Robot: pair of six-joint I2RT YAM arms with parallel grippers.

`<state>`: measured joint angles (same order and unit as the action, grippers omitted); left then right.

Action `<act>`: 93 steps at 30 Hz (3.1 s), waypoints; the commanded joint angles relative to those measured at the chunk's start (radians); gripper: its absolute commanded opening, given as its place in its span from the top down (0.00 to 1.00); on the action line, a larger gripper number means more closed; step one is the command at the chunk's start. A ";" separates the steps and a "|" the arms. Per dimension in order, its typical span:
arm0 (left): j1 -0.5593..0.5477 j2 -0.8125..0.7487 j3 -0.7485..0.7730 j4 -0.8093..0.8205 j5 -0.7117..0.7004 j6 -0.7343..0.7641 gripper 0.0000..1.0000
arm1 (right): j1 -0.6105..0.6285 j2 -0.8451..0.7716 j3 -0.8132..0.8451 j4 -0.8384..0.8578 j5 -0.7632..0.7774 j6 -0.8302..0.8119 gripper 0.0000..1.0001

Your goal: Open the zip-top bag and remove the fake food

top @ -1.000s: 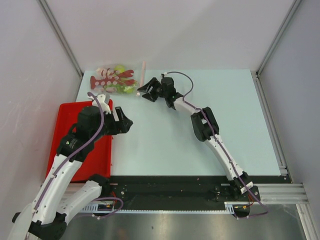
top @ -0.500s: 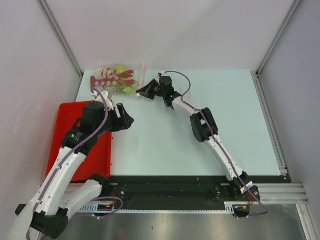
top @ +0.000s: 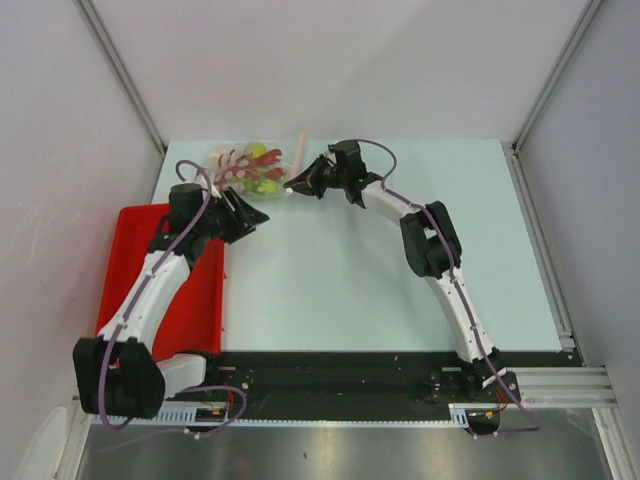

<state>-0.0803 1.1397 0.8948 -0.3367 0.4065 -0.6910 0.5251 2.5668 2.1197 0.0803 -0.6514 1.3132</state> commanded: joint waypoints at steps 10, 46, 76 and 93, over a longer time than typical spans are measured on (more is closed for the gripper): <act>0.047 0.293 0.046 0.436 0.109 -0.349 0.35 | 0.081 -0.184 -0.121 0.078 -0.056 0.169 1.00; 0.059 0.514 -0.042 0.795 0.089 -0.679 0.96 | 0.088 -0.307 -0.351 0.208 0.062 0.356 0.94; 0.059 0.506 -0.033 0.818 0.160 -0.631 1.00 | 0.078 -0.393 -0.486 0.131 0.036 0.242 0.65; 0.057 0.499 -0.040 0.792 0.193 -0.633 0.85 | 0.078 -0.367 -0.474 0.170 0.044 0.278 1.00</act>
<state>-0.0273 1.6650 0.8391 0.4309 0.5476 -1.3354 0.6029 2.2002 1.6211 0.2104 -0.6086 1.5791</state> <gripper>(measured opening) 0.090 0.109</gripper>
